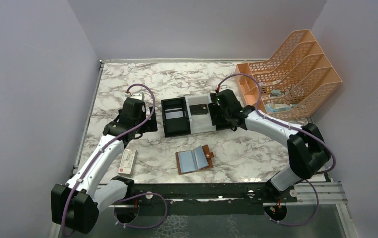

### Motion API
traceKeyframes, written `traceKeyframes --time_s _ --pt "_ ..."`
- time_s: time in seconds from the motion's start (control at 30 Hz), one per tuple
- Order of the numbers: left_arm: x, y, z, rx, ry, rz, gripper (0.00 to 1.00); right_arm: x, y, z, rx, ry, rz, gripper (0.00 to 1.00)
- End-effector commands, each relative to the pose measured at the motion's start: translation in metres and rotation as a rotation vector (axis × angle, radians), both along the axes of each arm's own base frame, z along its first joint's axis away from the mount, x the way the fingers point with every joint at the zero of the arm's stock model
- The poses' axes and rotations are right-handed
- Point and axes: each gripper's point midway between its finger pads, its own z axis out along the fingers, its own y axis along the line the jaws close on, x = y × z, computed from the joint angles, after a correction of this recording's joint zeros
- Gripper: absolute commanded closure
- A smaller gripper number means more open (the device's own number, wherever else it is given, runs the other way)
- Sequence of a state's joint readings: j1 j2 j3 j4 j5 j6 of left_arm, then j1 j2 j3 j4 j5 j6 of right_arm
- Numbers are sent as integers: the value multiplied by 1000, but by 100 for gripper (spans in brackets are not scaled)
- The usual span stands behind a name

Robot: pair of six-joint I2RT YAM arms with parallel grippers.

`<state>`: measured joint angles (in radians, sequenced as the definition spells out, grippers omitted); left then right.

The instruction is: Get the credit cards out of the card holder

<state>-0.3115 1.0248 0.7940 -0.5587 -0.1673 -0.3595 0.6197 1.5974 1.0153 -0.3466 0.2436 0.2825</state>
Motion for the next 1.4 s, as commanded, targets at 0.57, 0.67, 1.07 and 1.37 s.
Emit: traceKeyframes --time_s 0.57,0.67,1.07,1.37 --pt "1 5 6 -1 -40 28 1 -138 117 59 378 -24 282 41" --pt "1 7 9 4 -50 42 1 -153 123 49 347 -25 288 42" --pt "-2 12 22 -14 -105 73 1 -192 159 -1 278 62 325 46" --pt "-3 18 27 0 -129 96 1 -188 161 -33 100 99 251 44"
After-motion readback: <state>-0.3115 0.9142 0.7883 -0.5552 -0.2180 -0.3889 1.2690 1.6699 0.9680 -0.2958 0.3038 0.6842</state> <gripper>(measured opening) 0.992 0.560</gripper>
